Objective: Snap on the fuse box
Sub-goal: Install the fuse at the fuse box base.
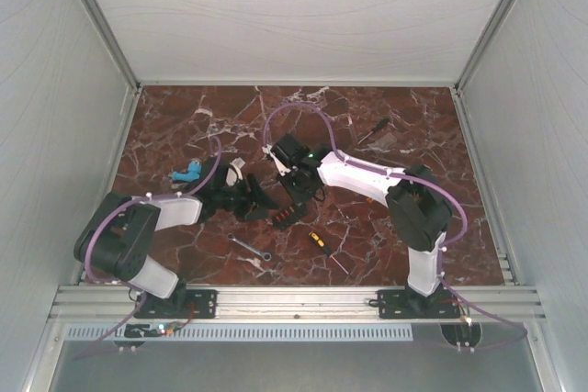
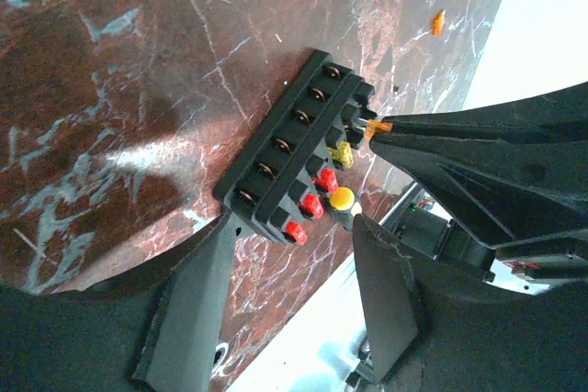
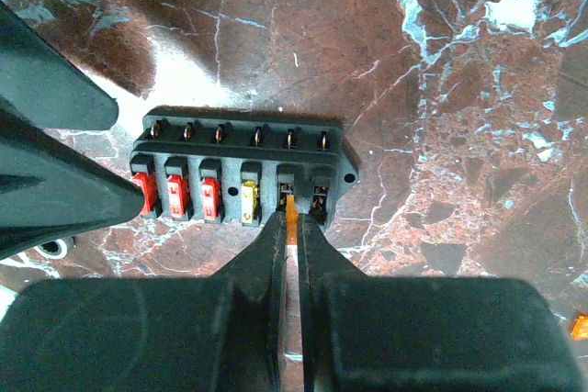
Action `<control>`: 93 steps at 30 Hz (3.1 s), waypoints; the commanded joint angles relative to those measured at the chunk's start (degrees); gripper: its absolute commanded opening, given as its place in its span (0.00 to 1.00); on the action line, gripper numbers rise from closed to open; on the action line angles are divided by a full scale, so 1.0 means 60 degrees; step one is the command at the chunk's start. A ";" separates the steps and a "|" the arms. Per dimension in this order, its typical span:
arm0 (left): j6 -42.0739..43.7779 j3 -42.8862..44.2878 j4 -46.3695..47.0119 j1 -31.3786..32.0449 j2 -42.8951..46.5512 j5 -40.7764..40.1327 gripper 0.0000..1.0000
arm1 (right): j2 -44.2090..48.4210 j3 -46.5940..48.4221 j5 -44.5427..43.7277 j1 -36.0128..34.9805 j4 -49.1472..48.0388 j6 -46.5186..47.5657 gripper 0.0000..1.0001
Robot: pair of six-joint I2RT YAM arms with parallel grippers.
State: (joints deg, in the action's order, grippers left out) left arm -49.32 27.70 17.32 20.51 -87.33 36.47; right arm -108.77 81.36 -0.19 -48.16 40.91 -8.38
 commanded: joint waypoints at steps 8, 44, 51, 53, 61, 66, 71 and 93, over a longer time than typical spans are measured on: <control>0.0143 0.0273 -0.0732 0.0123 0.0235 0.0052 0.52 | -0.0405 0.0156 0.0148 -0.0156 0.0296 0.0160 0.00; 0.0175 0.1190 -0.0372 0.0815 -0.1467 0.0234 0.49 | 0.0411 -0.0133 -0.1132 -0.0541 0.1384 -0.1866 0.00; 0.0279 0.1213 -0.0567 0.0815 -0.1329 0.0101 0.50 | 0.0864 -0.0069 -0.1526 -0.0559 0.1386 -0.2070 0.00; 0.0341 0.1220 -0.0730 0.0813 -0.1211 0.0001 0.51 | 0.0858 -0.0104 -0.1604 -0.0571 0.1395 -0.2062 0.00; 0.0490 0.1125 -0.1356 0.0815 -0.0654 -0.0439 0.55 | 0.0531 0.0077 -0.1507 -0.0706 0.1451 -0.2025 0.00; 0.0509 0.1060 -0.1585 0.0857 -0.0412 -0.0584 0.57 | 0.0372 0.0150 -0.1511 -0.0810 0.1503 -0.2049 0.00; 0.0425 0.0894 -0.1520 0.0881 -0.0295 -0.0592 0.58 | 0.0257 0.0096 -0.1561 -0.0848 0.1493 -0.2103 0.00; 0.0306 0.0773 -0.1413 0.0961 -0.0264 -0.0585 0.62 | 0.0182 0.0063 -0.1883 -0.0872 0.1328 -0.2104 0.00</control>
State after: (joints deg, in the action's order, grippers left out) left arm -46.96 32.08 8.49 26.00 -89.47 33.17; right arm -108.05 80.75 -10.04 -52.95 48.82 -20.47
